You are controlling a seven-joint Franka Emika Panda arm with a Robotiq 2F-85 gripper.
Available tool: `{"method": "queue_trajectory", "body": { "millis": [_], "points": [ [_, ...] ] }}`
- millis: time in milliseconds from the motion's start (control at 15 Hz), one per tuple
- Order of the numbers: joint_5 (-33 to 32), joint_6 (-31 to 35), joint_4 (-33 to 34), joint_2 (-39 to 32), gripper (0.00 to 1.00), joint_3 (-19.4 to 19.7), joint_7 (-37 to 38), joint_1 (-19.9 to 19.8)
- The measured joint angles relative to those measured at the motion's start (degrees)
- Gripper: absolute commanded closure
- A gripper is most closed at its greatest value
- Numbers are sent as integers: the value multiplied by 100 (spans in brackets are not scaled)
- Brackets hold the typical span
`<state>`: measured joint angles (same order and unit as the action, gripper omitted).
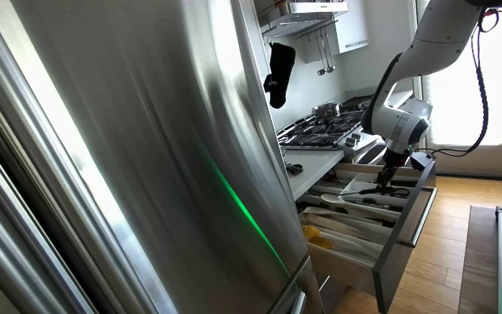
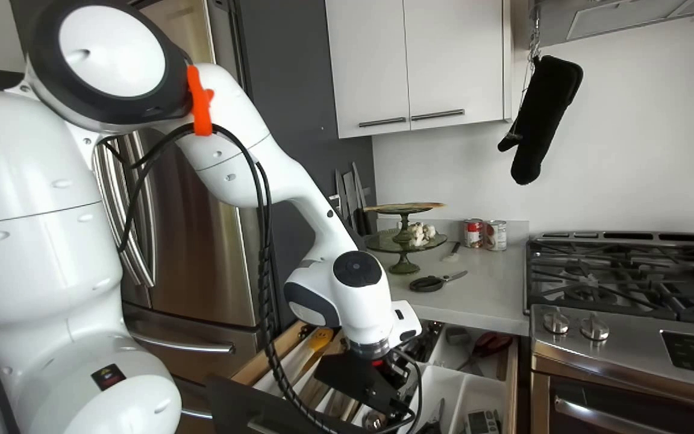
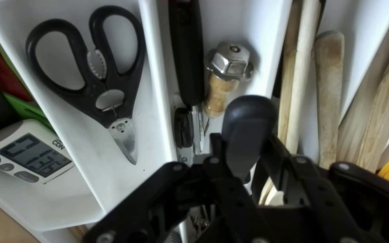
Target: Put the straight spatula in the open drawer
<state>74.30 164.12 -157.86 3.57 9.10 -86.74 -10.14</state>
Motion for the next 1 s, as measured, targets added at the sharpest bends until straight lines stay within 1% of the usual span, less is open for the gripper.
{"method": "queue_trajectory", "body": {
  "millis": [533, 800, 867, 933, 1000],
  "points": [
    [20, 560, 86, -590, 91, -292, 335, 185],
    [17, 589, 148, -853, 91, -327, 418, 199],
    [15, 589, 166, -906, 88, -327, 424, 199],
    [10, 592, 184, -953, 41, -326, 428, 199],
    [-6, 604, 204, -980, 40, -326, 432, 199]
  ]
}}
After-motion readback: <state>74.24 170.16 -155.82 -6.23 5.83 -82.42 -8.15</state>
